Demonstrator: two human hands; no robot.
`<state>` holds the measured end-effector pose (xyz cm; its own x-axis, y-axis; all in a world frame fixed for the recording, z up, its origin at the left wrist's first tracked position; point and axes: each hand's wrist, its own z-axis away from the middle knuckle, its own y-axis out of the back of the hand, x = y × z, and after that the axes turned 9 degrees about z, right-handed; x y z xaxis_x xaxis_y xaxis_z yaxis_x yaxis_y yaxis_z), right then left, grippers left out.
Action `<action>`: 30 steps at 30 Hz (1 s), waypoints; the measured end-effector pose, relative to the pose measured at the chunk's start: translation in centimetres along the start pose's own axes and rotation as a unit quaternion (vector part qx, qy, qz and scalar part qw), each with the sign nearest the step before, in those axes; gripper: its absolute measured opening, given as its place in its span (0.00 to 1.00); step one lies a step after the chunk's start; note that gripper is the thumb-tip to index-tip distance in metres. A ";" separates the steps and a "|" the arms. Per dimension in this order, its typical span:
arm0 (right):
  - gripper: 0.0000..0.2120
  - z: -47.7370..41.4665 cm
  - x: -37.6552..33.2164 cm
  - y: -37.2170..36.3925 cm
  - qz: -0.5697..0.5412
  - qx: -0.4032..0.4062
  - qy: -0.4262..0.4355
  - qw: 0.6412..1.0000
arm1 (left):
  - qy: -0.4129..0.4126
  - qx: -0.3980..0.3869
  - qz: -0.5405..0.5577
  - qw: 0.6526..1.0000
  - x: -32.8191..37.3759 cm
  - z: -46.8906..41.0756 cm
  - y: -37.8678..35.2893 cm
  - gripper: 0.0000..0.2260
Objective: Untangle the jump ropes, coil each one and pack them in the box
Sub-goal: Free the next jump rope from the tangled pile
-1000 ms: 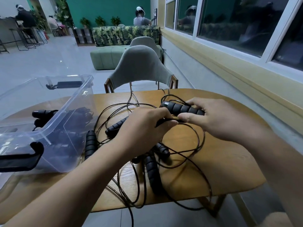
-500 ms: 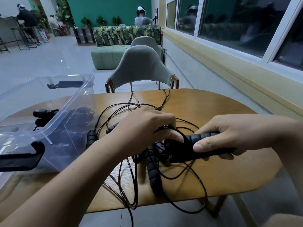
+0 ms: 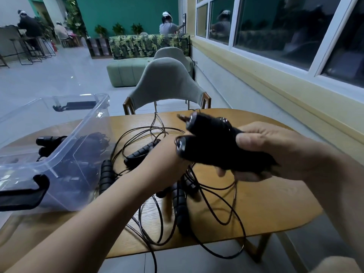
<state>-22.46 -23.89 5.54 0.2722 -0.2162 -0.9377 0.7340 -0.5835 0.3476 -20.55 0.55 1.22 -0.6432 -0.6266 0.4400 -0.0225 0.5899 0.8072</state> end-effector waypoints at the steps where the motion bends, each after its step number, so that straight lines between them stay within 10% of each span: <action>1: 0.33 -0.2 0.0 -0.2 -0.005 0.025 0.014 1.000 | -0.016 -0.015 0.006 1.000 0.5 -0.1 -0.2 0.15; 15: 0.29 -1.1 -0.4 -1.2 0.009 0.373 -0.027 0.928 | -0.022 -0.037 0.077 0.996 0.1 0.0 -2.9 0.12; 20: 0.25 -1.1 0.0 -1.2 0.197 0.463 -0.104 0.858 | -0.043 -0.033 0.020 0.998 0.0 0.4 -2.7 0.21; 30: 0.15 -1.7 1.4 -1.0 0.373 0.455 -0.162 0.792 | -0.093 0.018 0.016 0.995 -0.4 0.6 -1.6 0.10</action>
<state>-21.70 -22.25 3.94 0.1368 -0.8700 -0.4736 -0.3481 -0.4898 0.7993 -20.73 0.18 -0.50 -0.7740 -0.5047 0.3825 -0.0249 0.6278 0.7780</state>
